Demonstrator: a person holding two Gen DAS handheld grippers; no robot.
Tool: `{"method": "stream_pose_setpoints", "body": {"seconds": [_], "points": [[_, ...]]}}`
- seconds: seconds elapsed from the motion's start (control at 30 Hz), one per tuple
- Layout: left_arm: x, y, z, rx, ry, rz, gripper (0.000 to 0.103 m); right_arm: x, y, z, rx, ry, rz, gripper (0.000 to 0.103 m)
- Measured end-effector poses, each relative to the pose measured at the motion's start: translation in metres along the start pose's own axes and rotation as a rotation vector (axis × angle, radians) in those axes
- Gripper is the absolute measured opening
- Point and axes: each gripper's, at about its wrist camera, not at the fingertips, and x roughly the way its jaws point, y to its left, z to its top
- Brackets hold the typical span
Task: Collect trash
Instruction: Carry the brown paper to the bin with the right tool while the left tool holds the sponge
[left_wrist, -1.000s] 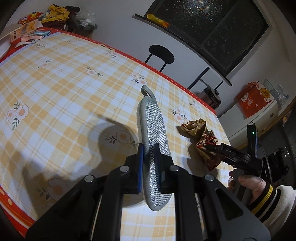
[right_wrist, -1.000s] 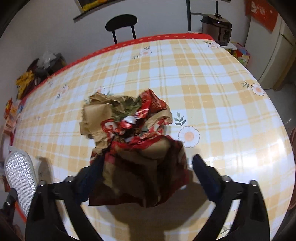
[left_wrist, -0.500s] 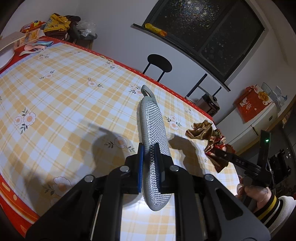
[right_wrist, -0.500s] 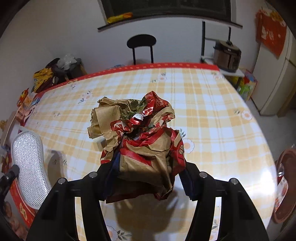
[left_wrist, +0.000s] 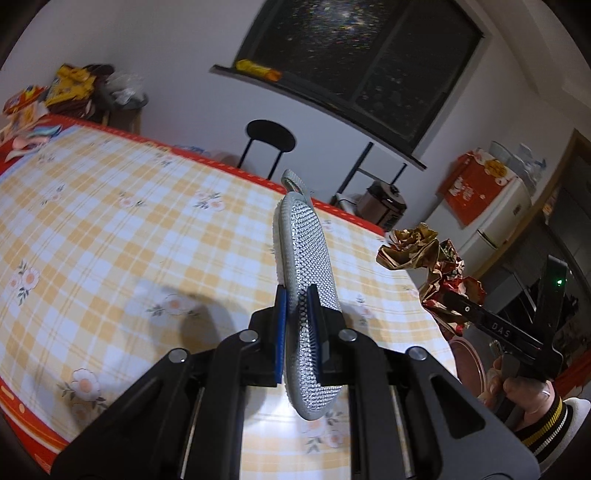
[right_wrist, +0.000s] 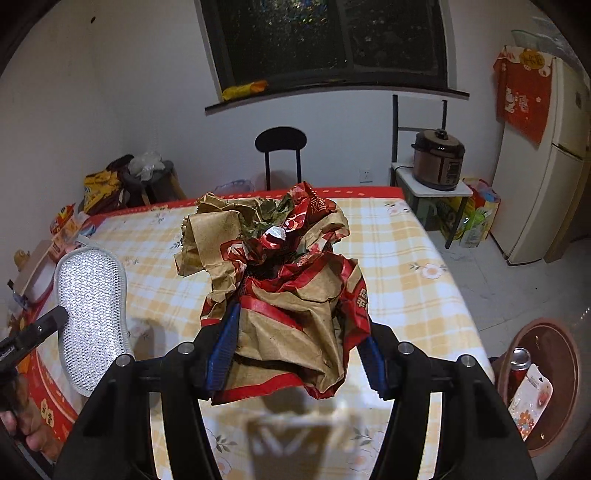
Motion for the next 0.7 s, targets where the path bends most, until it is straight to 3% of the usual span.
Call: {"method": "stream_pose_setpoints", "body": {"seconds": [0.37,0.7], "points": [[-0.01,-0.09,-0.02,0.014,-0.026,-0.008,0.014,-0.065,-0.116,-0.023,0.078,-0.043,-0.036,0.059],[-0.013,-0.179,-0.047,0.026,-0.043,-0.005,0.014,-0.102,-0.265,-0.062,0.202,-0.01,-0.18,0.059]]}}
